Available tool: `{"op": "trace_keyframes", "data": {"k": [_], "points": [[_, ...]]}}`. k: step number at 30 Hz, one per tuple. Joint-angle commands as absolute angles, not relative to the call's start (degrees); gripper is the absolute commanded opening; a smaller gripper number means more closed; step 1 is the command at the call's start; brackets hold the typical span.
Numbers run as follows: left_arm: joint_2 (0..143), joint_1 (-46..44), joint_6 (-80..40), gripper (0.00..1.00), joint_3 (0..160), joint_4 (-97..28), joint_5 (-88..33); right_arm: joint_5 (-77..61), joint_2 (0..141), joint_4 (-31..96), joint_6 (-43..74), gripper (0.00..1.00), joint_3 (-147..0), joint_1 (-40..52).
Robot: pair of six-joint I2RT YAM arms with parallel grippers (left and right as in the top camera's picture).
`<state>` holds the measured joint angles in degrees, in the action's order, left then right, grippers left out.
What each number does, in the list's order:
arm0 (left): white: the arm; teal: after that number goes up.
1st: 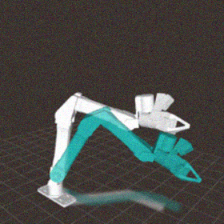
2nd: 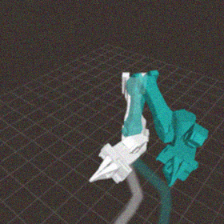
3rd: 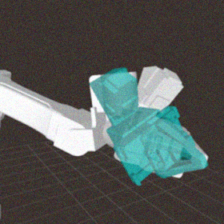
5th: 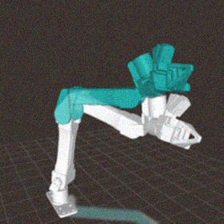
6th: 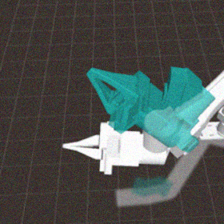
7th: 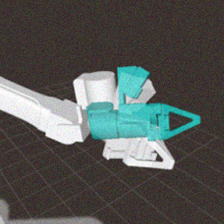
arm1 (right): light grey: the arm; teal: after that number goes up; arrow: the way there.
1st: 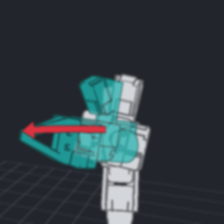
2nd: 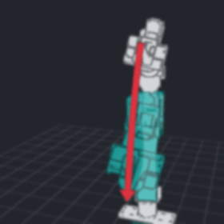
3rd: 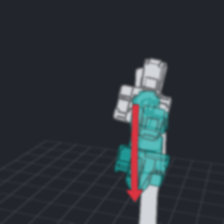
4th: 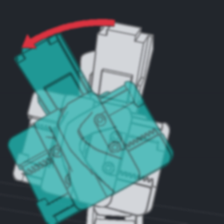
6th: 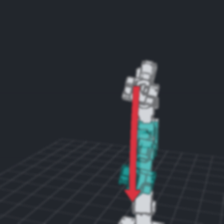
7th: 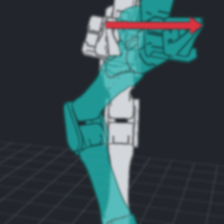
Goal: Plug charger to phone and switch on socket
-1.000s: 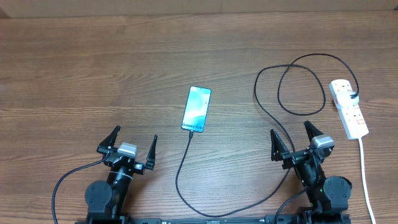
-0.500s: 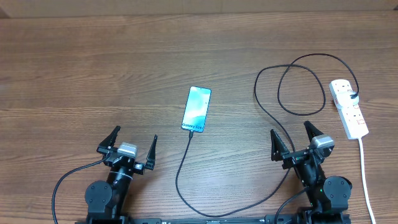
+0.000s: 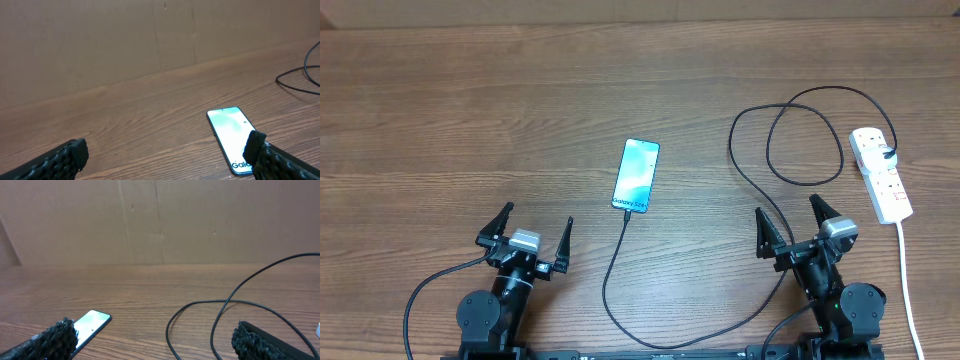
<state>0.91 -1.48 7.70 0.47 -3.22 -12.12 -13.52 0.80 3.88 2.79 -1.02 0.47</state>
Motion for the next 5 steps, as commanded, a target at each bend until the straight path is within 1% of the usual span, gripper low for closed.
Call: {"op": "trace_keyframes", "data": {"k": [1,5], "points": [[0.25,-1.52,8.16,0.99,0.27,-3.25,-11.60,-13.08,0.30,3.57,2.96,1.00,-0.47,0.62],[0.25,-1.52,8.19,1.00,0.27,-3.25,-11.60,-13.08,0.30,3.57,2.96,1.00,-0.47,0.64]]}}
